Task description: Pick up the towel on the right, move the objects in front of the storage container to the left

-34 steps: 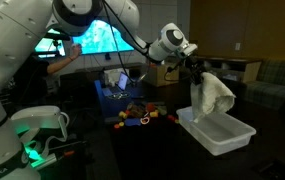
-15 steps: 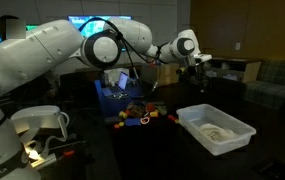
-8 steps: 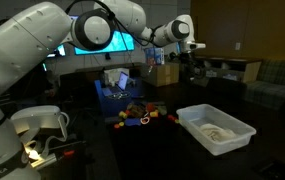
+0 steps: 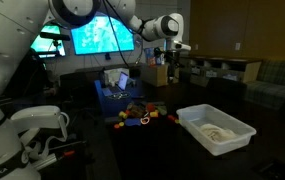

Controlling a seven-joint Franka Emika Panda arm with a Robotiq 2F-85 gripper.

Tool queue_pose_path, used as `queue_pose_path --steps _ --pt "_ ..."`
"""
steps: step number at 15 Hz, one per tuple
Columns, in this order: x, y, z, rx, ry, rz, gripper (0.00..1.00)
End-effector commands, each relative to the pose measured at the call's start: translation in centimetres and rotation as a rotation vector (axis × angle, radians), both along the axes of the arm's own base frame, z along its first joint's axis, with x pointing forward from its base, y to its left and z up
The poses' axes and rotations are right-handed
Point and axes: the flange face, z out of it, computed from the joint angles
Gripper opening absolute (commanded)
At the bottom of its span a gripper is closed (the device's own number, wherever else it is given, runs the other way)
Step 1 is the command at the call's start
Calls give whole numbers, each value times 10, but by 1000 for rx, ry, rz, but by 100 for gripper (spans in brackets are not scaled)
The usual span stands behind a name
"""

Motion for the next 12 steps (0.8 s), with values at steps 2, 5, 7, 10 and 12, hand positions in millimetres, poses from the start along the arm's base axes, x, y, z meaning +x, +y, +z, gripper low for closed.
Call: queue_pose_path --steps 2,5,7,10,12 --pt "-53 -17 10 51 53 -101 100" --pt "-88 -18 19 57 89 -126 100" --pt "-111 -25 25 88 106 -105 100" --pt "-152 -37 32 130 152 -14 100" --pt "-179 -49 38 150 159 47 100"
